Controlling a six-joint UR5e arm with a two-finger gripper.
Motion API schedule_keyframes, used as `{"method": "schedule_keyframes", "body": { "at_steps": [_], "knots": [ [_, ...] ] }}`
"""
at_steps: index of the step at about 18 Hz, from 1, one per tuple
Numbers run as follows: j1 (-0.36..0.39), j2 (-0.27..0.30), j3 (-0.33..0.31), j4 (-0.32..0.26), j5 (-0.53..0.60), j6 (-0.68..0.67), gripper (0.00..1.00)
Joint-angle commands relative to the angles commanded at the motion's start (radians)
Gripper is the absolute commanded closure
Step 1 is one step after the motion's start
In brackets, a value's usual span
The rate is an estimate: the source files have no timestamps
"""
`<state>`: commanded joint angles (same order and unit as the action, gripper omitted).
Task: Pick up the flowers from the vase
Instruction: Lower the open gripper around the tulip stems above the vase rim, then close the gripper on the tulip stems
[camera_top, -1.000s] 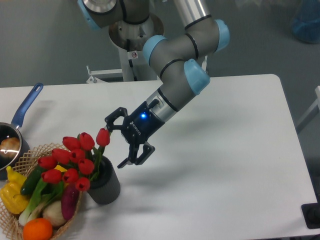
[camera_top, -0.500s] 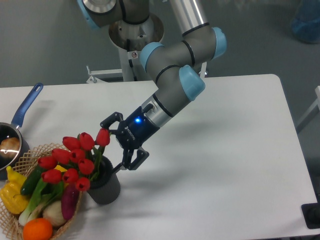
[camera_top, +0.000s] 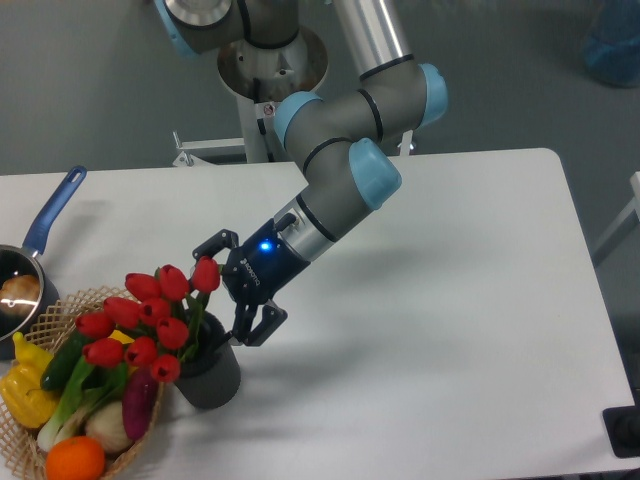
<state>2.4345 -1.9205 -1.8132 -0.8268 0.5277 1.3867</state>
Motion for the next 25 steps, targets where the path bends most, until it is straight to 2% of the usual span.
{"method": "schedule_keyframes", "body": {
  "at_steps": [11, 25],
  "knots": [
    [-0.018, -0.014, 0.025, 0.002, -0.008, -0.009, 0.0],
    [-0.035, -0.017, 0.02, 0.0, -0.031, -0.011, 0.0]
  ]
}}
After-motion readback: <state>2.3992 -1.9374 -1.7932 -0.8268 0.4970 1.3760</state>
